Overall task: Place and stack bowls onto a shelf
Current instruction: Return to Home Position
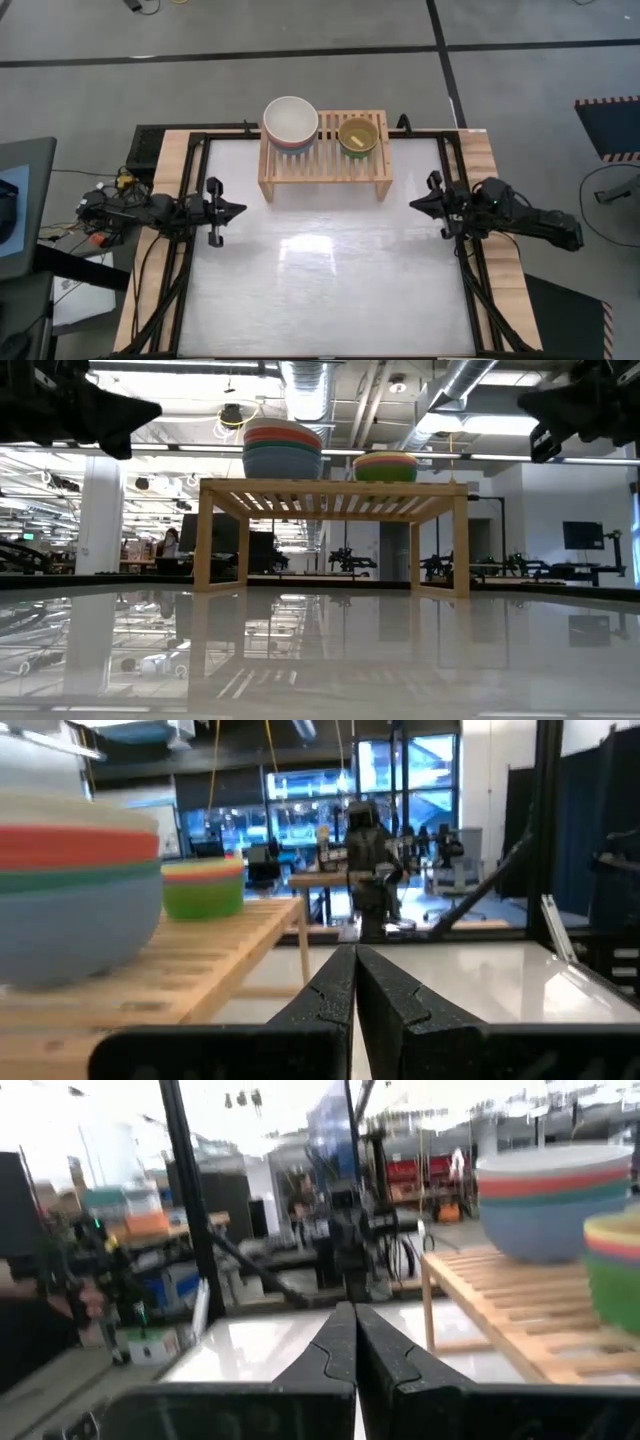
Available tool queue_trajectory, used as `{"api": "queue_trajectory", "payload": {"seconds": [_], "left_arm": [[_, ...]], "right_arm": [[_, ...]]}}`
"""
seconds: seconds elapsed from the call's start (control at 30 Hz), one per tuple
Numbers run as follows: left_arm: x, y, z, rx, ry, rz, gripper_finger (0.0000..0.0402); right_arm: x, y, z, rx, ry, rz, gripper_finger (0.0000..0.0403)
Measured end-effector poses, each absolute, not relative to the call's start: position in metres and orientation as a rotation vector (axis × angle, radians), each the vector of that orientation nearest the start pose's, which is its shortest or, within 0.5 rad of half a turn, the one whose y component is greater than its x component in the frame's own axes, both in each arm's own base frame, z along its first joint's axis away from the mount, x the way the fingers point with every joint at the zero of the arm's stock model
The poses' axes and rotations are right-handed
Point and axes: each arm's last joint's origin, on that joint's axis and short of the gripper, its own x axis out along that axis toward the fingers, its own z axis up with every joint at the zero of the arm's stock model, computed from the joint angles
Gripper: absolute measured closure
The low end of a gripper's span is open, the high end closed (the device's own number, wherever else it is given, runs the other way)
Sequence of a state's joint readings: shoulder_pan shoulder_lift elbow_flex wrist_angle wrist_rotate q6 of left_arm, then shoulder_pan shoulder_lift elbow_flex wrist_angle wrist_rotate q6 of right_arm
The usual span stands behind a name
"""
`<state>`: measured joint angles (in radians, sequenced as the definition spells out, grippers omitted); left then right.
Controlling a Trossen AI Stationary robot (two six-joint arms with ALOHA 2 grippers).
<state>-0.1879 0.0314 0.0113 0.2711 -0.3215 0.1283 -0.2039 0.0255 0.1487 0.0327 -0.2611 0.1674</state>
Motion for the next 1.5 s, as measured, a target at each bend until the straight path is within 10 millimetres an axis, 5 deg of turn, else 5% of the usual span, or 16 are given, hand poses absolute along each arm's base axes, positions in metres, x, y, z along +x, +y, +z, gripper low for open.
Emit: {"api": "queue_trajectory", "payload": {"seconds": [0.47, 0.77, 1.5], "left_arm": [[0.093, -0.008, 0.195, 0.142, -0.17, 0.148, 0.0401], [0.098, -0.009, 0.178, 0.07, -0.114, 0.07, 0.0401], [0.093, 0.002, 0.193, 0.115, -0.184, 0.16, 0.0401]], "right_arm": [[0.089, -0.011, 0.198, 0.118, -0.127, 0.071, 0.0381], [0.09, -0.01, 0.193, 0.12, -0.077, 0.088, 0.0384], [0.093, -0.009, 0.177, 0.141, -0.016, 0.172, 0.0382]]}}
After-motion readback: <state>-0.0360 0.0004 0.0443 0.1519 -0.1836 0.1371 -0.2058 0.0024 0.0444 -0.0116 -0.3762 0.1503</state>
